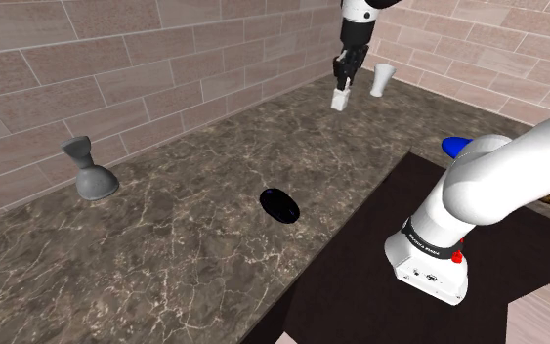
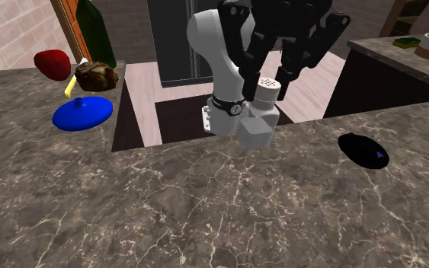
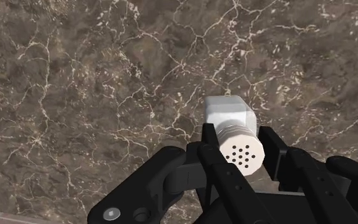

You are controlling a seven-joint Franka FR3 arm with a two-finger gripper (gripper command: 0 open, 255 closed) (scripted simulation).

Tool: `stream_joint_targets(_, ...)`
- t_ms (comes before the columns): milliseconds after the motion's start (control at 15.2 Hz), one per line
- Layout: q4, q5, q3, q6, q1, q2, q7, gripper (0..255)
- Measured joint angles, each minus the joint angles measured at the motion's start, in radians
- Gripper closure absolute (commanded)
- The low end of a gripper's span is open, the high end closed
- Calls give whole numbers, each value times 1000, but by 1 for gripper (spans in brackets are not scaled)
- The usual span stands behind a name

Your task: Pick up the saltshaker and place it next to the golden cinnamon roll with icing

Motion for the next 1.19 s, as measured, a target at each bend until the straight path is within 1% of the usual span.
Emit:
stream_joint_targets(198,-50,-29,-41,-5,-28,-63,-53,255)
stream_joint_targets(462,-115,-76,-94,-35,-72,-171,-125,255)
stream_joint_targets(924,-162,-175,-212,-85,-159,-301,-279,255)
stream_joint_targets(1188,-162,-237,-289,-101,-206,-340,-372,255)
